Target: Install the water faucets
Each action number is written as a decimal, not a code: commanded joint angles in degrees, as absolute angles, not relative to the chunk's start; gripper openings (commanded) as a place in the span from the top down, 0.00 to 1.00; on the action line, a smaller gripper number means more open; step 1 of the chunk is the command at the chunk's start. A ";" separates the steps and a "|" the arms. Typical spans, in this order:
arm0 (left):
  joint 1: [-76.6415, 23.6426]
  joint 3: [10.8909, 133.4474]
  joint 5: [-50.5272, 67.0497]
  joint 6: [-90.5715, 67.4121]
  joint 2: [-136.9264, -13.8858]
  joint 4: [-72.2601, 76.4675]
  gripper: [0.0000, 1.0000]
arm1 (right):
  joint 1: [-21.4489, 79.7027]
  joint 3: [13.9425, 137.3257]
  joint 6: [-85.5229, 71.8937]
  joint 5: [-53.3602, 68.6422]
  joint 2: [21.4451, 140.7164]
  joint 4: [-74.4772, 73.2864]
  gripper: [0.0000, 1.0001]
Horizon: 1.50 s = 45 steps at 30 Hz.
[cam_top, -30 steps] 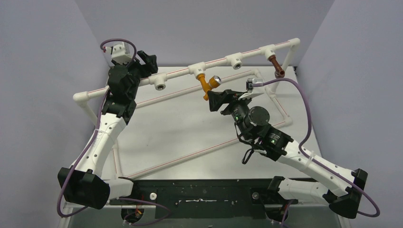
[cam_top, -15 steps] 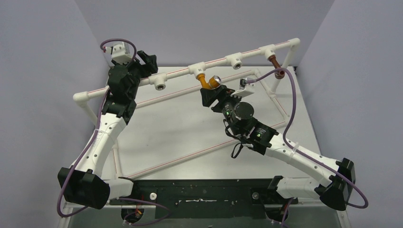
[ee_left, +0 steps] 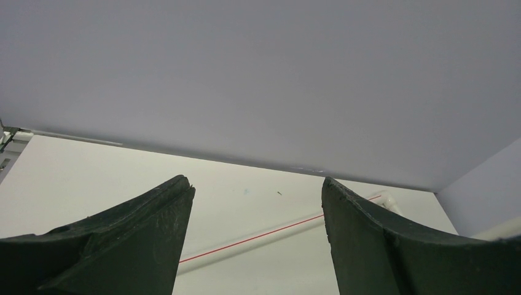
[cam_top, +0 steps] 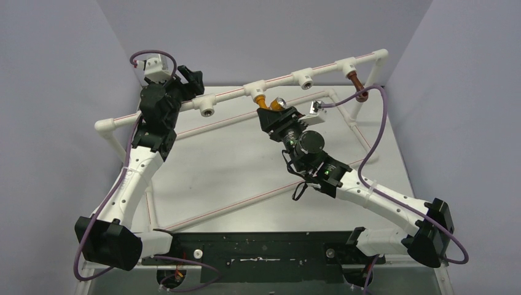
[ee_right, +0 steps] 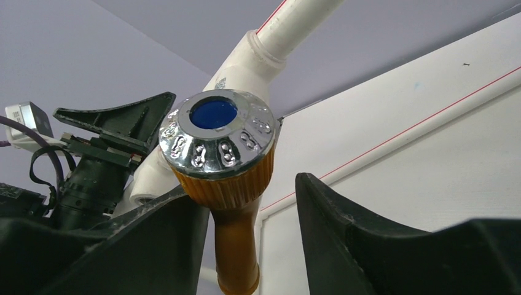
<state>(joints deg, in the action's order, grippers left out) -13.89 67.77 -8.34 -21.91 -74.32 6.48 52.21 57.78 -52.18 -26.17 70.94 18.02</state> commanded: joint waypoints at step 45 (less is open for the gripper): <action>-17.84 58.42 0.44 -17.84 -83.17 -24.05 0.26 | 50.91 57.33 -40.86 -11.32 65.35 10.48 0.19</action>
